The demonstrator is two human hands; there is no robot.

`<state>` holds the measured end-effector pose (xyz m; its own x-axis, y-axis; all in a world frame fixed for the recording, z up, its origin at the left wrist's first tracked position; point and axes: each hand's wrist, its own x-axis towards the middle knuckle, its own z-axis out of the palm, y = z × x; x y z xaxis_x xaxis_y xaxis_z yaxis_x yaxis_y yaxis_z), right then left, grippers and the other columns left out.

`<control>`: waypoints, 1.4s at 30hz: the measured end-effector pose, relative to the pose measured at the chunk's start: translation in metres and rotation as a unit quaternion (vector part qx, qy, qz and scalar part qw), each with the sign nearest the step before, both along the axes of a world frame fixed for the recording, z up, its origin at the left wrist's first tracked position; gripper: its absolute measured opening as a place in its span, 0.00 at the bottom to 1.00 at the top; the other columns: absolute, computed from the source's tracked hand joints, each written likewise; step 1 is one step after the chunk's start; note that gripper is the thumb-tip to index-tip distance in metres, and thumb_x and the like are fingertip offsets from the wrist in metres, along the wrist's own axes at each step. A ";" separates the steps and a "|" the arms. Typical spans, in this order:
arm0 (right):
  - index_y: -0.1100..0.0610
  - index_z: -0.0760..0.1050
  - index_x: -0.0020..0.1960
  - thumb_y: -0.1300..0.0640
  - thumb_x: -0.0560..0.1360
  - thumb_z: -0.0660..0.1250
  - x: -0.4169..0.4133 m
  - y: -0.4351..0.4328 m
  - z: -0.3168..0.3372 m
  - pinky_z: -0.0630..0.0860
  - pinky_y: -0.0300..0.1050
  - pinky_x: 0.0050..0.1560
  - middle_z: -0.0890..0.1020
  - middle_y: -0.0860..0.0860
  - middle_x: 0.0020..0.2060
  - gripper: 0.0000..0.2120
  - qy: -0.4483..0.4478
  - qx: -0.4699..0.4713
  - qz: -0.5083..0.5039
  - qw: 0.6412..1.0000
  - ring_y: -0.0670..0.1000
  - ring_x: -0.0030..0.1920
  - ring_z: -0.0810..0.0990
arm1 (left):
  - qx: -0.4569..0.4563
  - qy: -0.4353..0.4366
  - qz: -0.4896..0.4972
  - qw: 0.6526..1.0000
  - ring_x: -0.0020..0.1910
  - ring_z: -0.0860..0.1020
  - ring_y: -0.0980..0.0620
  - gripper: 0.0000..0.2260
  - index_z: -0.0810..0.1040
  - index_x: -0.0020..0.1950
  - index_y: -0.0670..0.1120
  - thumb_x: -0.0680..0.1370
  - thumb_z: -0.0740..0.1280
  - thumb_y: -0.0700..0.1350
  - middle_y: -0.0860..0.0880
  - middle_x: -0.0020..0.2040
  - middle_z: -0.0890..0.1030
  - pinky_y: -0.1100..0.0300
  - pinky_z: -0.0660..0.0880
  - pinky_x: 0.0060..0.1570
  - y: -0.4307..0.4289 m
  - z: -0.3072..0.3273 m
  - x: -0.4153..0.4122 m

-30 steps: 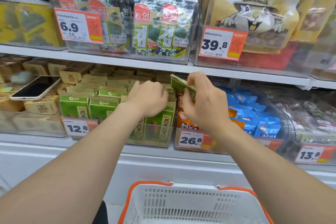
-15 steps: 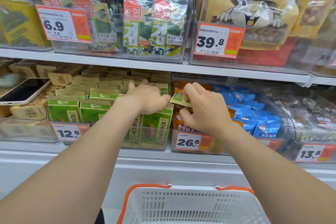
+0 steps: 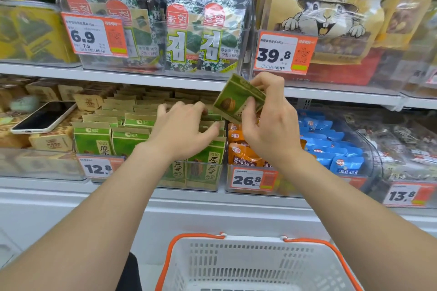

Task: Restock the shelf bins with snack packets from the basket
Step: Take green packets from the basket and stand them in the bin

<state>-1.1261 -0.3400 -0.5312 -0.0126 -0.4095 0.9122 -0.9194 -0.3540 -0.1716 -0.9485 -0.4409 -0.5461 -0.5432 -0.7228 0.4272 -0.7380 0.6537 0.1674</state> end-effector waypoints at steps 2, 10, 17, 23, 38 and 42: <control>0.54 0.63 0.66 0.64 0.81 0.62 0.008 0.001 0.001 0.75 0.60 0.33 0.78 0.49 0.49 0.17 -0.018 0.000 0.018 1.000 0.58 0.39 0.79 | 0.018 0.028 0.010 0.999 0.58 0.76 0.48 0.25 0.73 0.58 0.54 0.77 0.54 0.72 0.55 0.53 0.79 0.41 0.67 0.61 0.007 0.000 0.005; 0.56 0.67 0.64 0.70 0.80 0.62 0.015 0.005 0.008 0.72 0.44 0.40 0.79 0.48 0.47 0.16 -0.092 0.097 0.096 0.986 0.47 0.41 0.77 | 0.040 -0.063 0.029 0.997 0.63 0.67 0.47 0.32 0.79 0.64 0.59 0.69 0.65 0.77 0.53 0.59 0.67 0.40 0.64 0.67 0.025 -0.002 0.026; 0.45 0.67 0.70 0.63 0.83 0.60 0.013 -0.016 -0.007 0.76 0.61 0.59 0.78 0.49 0.57 0.19 -0.017 0.224 0.046 0.973 0.54 0.57 0.78 | 0.036 -0.026 0.057 0.997 0.61 0.65 0.46 0.28 0.83 0.61 0.60 0.67 0.73 0.74 0.54 0.56 0.67 0.43 0.68 0.62 0.033 0.002 0.031; 0.43 0.72 0.71 0.65 0.81 0.62 0.022 -0.040 0.006 0.67 0.54 0.56 0.82 0.44 0.48 0.24 0.135 0.267 -0.104 0.949 0.55 0.55 0.77 | 0.052 -0.004 0.080 0.995 0.64 0.68 0.44 0.28 0.85 0.60 0.59 0.64 0.78 0.71 0.54 0.59 0.72 0.40 0.68 0.64 0.035 0.006 0.030; 0.46 0.76 0.71 0.52 0.85 0.61 0.030 -0.065 0.011 0.59 0.64 0.68 0.79 0.51 0.61 0.16 0.170 0.500 -0.102 0.843 0.59 0.68 0.70 | 0.035 0.024 0.064 0.997 0.69 0.72 0.46 0.36 0.73 0.73 0.60 0.68 0.79 0.65 0.56 0.68 0.77 0.43 0.66 0.60 0.039 0.005 0.023; 0.47 0.76 0.71 0.49 0.86 0.56 0.024 -0.063 0.002 0.58 0.64 0.67 0.78 0.56 0.65 0.17 0.117 0.515 -0.104 0.843 0.63 0.72 0.65 | 0.021 -0.052 0.077 0.995 0.68 0.70 0.44 0.35 0.75 0.72 0.60 0.69 0.73 0.73 0.54 0.67 0.78 0.41 0.65 0.63 0.044 0.004 0.018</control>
